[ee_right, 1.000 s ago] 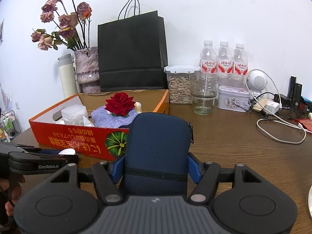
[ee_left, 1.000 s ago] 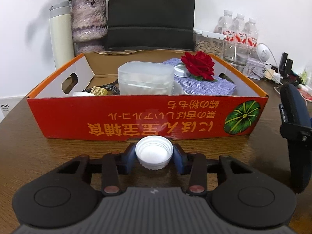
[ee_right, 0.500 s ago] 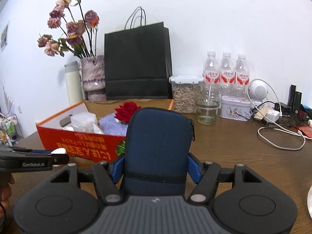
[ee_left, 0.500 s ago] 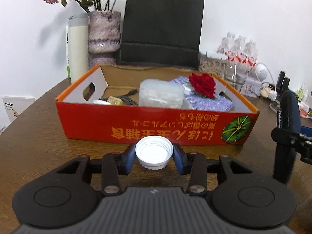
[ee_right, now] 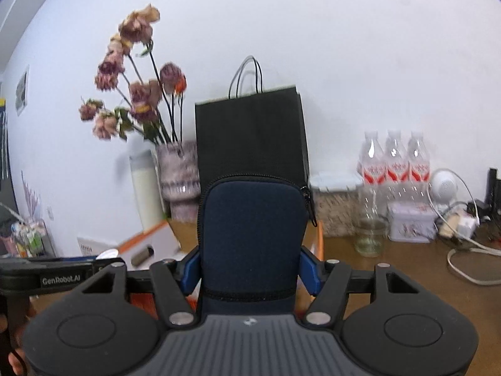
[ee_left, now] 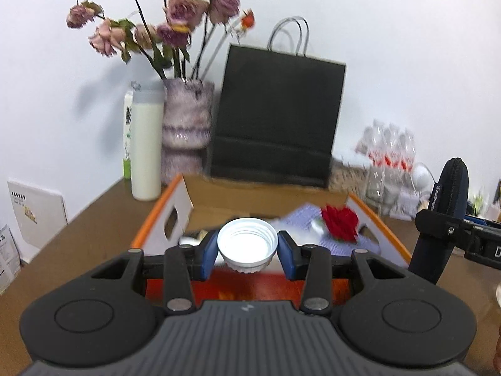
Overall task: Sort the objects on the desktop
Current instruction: 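Carry the white cap and blue pouch over the box with both tools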
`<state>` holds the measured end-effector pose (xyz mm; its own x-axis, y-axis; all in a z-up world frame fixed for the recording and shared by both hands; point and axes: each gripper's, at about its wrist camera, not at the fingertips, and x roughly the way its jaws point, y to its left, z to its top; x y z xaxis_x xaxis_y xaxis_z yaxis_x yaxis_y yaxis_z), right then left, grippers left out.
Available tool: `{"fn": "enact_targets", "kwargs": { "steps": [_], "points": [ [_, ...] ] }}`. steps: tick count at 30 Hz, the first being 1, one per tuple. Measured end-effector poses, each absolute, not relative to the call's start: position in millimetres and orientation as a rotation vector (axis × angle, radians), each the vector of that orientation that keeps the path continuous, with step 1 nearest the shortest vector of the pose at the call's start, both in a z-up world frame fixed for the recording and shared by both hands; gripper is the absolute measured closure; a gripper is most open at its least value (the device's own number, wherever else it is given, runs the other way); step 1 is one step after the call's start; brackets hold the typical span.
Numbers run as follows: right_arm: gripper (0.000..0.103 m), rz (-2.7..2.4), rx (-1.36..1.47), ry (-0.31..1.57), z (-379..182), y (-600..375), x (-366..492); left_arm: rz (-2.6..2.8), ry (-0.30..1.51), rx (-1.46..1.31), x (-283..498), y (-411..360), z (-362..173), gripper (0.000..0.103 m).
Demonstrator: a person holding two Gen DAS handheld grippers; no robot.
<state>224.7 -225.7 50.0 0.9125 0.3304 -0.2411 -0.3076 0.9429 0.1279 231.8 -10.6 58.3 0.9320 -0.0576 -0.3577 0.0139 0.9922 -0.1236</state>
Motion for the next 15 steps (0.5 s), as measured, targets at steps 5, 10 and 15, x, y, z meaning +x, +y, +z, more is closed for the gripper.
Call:
{"fn": "enact_targets", "kwargs": {
  "steps": [5, 10, 15],
  "points": [
    [0.042, 0.313, 0.085, 0.249, 55, -207, 256, -0.017, 0.331, -0.12, 255, 2, 62, 0.062],
    [0.042, 0.308, 0.062, 0.32, 42, -187, 300, -0.008, 0.338, -0.102, 287, 8, 58, 0.062],
    [0.042, 0.296, 0.019, 0.397, 21, -171, 339, -0.007, 0.357, -0.063, 318, 9, 48, 0.062]
  ]
}}
